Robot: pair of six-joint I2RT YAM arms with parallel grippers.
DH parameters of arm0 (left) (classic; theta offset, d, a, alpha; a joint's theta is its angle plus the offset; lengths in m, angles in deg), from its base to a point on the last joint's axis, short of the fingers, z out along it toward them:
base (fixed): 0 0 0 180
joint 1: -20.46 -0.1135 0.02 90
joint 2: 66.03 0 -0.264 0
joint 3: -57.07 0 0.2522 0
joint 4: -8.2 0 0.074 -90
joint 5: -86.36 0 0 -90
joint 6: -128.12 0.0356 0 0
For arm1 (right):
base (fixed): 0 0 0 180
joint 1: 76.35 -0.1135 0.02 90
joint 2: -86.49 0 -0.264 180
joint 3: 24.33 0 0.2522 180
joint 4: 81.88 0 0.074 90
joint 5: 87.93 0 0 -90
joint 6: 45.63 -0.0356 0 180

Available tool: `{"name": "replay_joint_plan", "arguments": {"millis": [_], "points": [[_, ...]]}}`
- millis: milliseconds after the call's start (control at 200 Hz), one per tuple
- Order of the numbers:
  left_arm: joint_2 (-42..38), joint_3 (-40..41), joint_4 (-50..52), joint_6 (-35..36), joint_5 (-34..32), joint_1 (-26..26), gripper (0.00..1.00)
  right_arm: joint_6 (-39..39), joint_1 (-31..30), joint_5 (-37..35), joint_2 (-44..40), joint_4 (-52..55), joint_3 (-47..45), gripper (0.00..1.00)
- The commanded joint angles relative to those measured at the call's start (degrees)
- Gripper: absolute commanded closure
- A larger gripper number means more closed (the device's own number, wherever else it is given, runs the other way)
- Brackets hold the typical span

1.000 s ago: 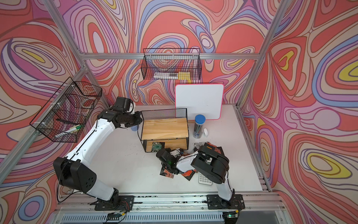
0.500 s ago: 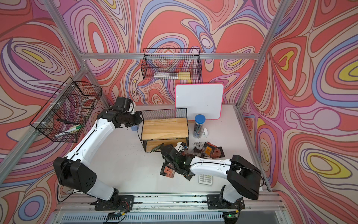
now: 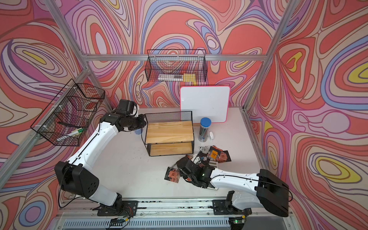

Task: Remove the tea bags from the shelf
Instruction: Place the tea bag at the center of the board.

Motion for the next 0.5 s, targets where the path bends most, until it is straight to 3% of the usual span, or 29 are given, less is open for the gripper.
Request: {"name": "replay_joint_plan", "arguments": {"millis": [0,220,345,496], "points": [[-0.47,1.81,3.85,0.65,-0.89,-0.33,1.00,-1.78,-0.32,1.79,-1.52,6.38,-3.39,1.00],[-0.72,1.89,3.83,0.65,-0.56,-0.33,1.00,-2.95,-0.36,2.61,-4.73,13.66,-5.47,1.00],[-0.72,1.72,3.85,0.89,-0.68,-0.38,0.97,-2.53,-0.32,2.55,-7.17,17.35,-5.27,0.72],[-0.74,0.44,4.80,1.09,-2.15,-0.33,0.76,-0.80,-0.32,1.82,-10.75,21.68,-3.47,0.52]]}}
